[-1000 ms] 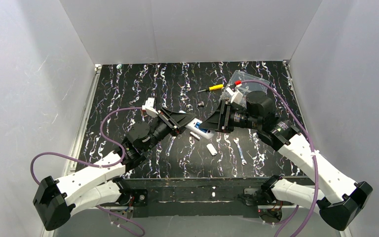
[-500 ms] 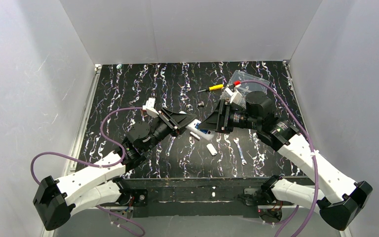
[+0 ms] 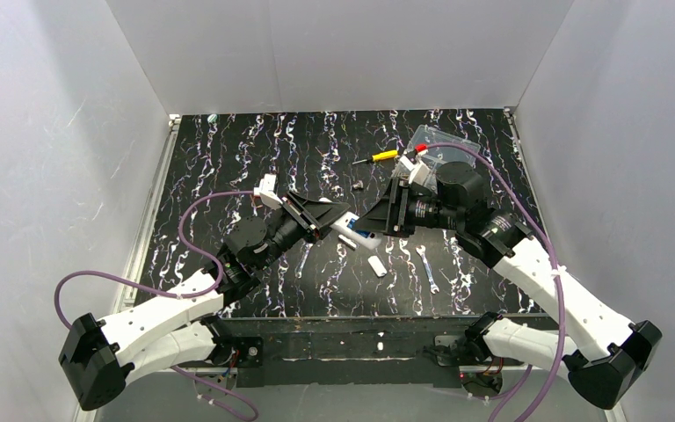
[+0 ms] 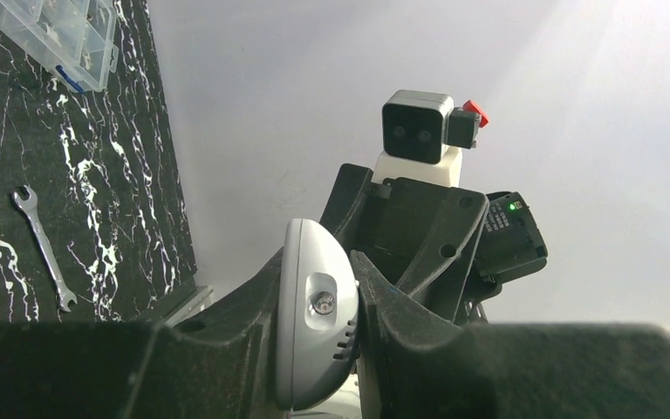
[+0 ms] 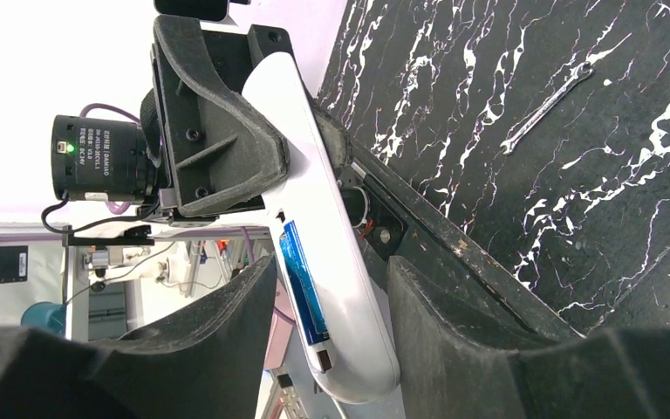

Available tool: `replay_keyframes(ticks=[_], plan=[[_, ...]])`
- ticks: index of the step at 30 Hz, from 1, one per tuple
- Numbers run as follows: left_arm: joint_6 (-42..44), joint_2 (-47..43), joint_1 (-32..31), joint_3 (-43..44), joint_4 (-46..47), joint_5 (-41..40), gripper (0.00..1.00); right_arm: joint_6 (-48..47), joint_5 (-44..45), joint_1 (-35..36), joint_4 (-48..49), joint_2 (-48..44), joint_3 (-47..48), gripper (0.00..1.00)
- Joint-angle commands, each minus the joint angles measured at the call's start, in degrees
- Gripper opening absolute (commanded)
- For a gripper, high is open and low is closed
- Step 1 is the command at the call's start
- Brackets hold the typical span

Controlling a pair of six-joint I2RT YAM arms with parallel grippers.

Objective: Load the batteries into the remote control
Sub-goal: Load the battery into the remote control.

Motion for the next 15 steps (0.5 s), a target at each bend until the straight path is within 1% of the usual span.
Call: replay_keyframes(ticks=[1, 5, 12, 15], plan=[[0.57, -0.85, -0.14, 1.78, 4.8, -0.1, 0.0, -0.65, -2.0, 0.19, 2.19, 0.37, 0.49, 0.58], [0.5, -0.57, -0.14, 1.91, 5.11, -0.04, 0.0, -1.04, -2.1, 0.23, 1.61, 0.73, 0.82, 0.56], [0.49, -0.65, -0.14, 1.96, 4.9, 0.01, 0.0, -1.15, -2.01, 0.23, 1.61, 0.9, 0.82, 0.38], [0.48, -0.66, -0.18, 1.96, 4.97, 0.0, 0.0, -1.22, -1.96, 0.21, 1.53, 0.95, 0.86, 0.32]])
